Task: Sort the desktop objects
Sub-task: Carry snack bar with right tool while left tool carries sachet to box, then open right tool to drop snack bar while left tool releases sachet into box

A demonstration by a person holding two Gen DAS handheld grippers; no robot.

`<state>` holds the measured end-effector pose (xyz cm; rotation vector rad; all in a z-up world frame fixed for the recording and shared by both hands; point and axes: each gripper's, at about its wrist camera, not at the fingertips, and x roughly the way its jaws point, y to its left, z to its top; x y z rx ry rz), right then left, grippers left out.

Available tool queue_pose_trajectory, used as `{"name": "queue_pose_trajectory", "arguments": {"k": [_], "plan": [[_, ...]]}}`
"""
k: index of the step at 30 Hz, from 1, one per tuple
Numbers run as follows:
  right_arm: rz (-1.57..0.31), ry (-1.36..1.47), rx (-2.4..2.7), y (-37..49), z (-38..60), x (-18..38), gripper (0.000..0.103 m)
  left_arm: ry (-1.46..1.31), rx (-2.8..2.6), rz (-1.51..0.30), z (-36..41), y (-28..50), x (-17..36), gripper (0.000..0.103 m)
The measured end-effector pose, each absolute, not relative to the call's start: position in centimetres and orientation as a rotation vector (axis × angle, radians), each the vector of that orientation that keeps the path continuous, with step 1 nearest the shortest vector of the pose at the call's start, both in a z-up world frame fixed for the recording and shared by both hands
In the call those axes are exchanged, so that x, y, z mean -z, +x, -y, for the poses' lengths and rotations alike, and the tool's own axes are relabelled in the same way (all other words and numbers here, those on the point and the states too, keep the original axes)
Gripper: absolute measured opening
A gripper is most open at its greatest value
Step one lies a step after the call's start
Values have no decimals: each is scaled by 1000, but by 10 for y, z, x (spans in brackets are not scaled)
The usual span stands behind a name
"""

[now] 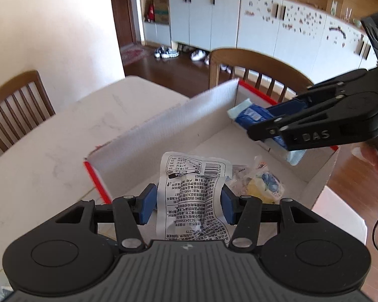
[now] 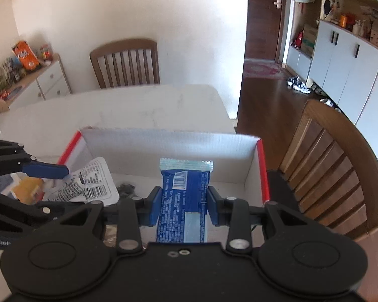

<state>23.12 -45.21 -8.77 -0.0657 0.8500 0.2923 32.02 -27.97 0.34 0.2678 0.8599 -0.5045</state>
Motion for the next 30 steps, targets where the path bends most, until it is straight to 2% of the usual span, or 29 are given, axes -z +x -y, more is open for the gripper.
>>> {"name": "queue_pose_trajectory", "arguments": {"k": [14,30], "plan": [[-1027,-85,-263,292,452,135,36,394,504,-1014,328,362,32,53],[-1145,-89,-280,296,448,169,37,386,494,-1111,330,379,51,54]]}}
